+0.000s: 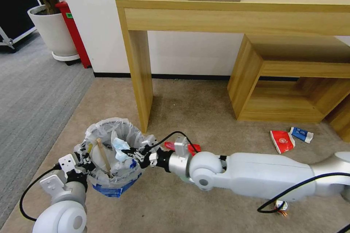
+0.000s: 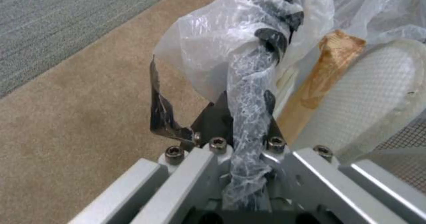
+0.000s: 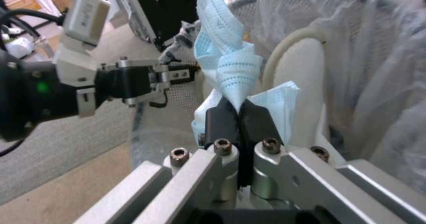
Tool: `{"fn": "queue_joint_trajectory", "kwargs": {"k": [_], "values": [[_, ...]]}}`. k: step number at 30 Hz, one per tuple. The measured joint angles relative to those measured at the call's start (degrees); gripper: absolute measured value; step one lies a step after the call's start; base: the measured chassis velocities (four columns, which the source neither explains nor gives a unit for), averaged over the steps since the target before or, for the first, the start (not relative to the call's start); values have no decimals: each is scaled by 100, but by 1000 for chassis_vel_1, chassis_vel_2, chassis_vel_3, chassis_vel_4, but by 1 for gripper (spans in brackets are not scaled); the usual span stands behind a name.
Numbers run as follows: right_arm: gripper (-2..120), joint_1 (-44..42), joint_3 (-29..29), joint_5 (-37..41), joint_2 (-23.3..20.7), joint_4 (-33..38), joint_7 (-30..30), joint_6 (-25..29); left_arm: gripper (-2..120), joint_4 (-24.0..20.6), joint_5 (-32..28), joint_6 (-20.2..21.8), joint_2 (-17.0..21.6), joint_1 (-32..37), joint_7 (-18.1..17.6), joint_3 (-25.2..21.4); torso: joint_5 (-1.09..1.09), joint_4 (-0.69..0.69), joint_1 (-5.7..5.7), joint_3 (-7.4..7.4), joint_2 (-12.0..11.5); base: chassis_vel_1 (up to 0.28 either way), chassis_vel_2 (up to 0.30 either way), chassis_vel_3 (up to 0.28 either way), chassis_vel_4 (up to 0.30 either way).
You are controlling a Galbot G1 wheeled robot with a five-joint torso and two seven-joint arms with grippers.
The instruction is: Pick up the trash bin and place the garbage on the floor into it.
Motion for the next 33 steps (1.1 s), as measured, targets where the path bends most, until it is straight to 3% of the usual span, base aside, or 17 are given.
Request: {"fn": "queue_joint_trajectory", "kwargs": {"k": [7, 13, 15, 17, 19, 21, 27, 29, 33], "values": [[0, -37, -95, -119, 610, -424, 103, 134, 0, -14, 5, -9, -32, 11, 13, 18, -1, 0, 0, 0, 0, 0, 0, 0, 0], [0, -46, -118, -228, 813, -591, 164, 130, 0, -20, 6, -16, -23, 28, 14, 17, -1, 1, 0, 0, 0, 0, 0, 0, 0], [11, -46, -118, -293, 847, -660, 193, 75, 0, -27, 4, -23, -19, 38, 19, 17, 0, 0, 0, 0, 0, 0, 0, 0, 0], [14, -47, -116, -311, 848, -672, 199, 75, 0, -27, 3, -25, -18, 40, 20, 17, 0, 0, 0, 0, 0, 0, 0, 0, 0], [27, -55, -104, -400, 821, -699, 205, 73, 0, -25, -5, -28, 0, 39, 21, 5, 0, 0, 0, 0, 0, 0, 0, 0, 0], [28, -58, -95, -414, 802, -697, 207, 73, 0, -20, -11, -29, 8, 37, 21, -1, 0, 0, 0, 0, 0, 0, 0, 0, 0], [55, -103, 16, -428, 559, -527, 209, 72, 0, 87, -47, -32, 52, -3, 22, -33, 1, 0, 0, 0, 0, 0, 0, 0, 0], [56, -107, 26, -428, 530, -509, 209, 72, 0, 95, -49, -32, 56, -6, 22, -35, 1, 0, 0, 0, 0, 0, 0, 0, 0], [78, -186, 164, -453, 275, -311, 186, 125, 0, 199, -86, -37, 90, -54, 20, -55, 1, 0, 0, 0, 0, 0, 0, 0, 0]]}}
